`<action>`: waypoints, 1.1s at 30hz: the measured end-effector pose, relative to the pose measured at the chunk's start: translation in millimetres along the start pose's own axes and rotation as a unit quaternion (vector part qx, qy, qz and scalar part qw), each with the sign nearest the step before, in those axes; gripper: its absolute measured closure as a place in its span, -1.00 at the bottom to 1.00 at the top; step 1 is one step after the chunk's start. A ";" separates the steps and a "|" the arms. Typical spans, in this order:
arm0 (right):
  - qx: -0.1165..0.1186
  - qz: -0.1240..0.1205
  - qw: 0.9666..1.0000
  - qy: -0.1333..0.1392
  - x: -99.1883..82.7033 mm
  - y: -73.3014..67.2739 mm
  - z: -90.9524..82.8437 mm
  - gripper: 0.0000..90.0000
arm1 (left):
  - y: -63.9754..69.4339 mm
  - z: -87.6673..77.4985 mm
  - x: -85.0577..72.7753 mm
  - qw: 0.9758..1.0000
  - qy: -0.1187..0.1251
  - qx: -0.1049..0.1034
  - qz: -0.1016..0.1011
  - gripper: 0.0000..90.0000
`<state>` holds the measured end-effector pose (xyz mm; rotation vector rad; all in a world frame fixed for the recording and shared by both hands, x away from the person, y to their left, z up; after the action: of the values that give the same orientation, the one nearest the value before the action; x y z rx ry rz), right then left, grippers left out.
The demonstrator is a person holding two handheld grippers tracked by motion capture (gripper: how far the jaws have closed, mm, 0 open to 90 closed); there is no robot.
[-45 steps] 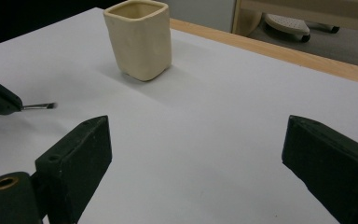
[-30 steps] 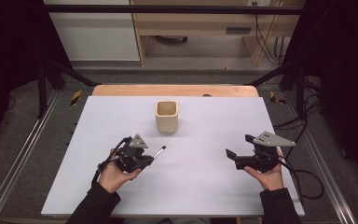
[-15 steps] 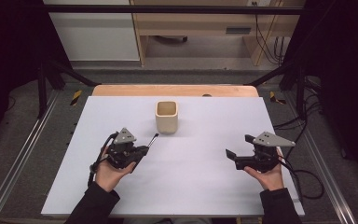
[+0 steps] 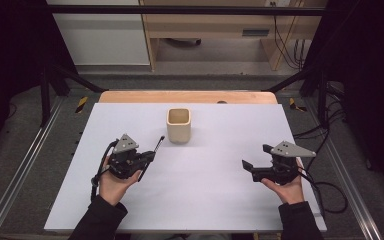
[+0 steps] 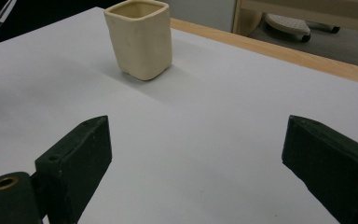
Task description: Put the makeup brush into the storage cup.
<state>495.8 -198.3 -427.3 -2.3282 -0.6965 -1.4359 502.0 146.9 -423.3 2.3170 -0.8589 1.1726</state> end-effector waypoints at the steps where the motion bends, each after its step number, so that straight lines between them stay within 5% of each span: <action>1: -0.001 0.001 1.000 0.003 0.6 0.4 -0.4 -0.81 | -0.2 -1.4 2.1 1.000 0.005 0.002 -0.003 0.87; 16: -0.002 0.010 1.000 0.008 2.3 1.6 -1.5 -0.81 | -10.7 -8.7 23.3 0.998 0.060 0.015 -0.028 0.87; 33: -0.004 0.012 1.000 0.015 3.6 2.2 -3.1 -0.81 | -15.7 2.3 64.2 0.991 0.122 0.031 -0.045 0.87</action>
<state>496.0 -200.8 -422.7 -2.3078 -0.6525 -1.4621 543.4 135.1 -373.1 2.1762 -0.6313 1.4236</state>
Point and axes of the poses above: each handheld gripper's, and its own axes: z roughly forward along the jaws, x roughly out of its top, y roughly to its right, the point moved 8 cm from there along z, roughly forward along the jaws, and after that the axes turned 2 degrees about -x, right-handed, at the moved point
